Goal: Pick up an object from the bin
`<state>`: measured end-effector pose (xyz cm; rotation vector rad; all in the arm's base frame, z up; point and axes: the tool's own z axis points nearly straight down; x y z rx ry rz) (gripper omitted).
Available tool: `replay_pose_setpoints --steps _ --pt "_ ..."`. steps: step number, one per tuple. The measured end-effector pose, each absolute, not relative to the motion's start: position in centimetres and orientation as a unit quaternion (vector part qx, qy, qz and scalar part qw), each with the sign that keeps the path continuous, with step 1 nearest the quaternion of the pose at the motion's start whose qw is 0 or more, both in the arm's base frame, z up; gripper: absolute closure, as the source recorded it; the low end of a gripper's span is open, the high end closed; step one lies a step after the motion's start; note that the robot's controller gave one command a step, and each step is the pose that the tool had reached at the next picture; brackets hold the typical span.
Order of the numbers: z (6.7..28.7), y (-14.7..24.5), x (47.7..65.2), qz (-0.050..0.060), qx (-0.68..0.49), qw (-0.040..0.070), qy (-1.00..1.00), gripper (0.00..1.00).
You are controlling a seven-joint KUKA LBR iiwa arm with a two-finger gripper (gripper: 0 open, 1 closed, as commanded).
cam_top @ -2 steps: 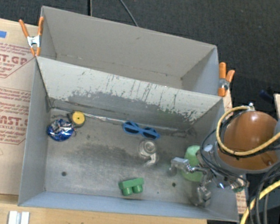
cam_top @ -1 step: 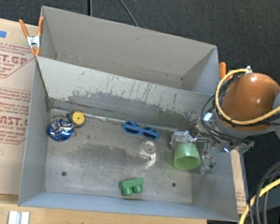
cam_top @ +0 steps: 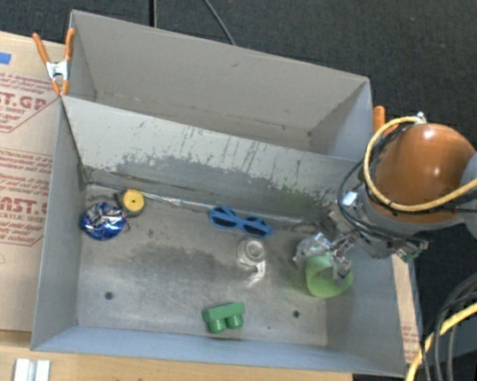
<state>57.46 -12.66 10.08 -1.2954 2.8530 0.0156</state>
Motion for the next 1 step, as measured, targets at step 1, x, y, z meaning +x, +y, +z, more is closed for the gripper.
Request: replay_pose_setpoints --steps 1 --pt "26.73 -12.44 55.41 -0.003 -0.424 0.004 0.905 1.0"
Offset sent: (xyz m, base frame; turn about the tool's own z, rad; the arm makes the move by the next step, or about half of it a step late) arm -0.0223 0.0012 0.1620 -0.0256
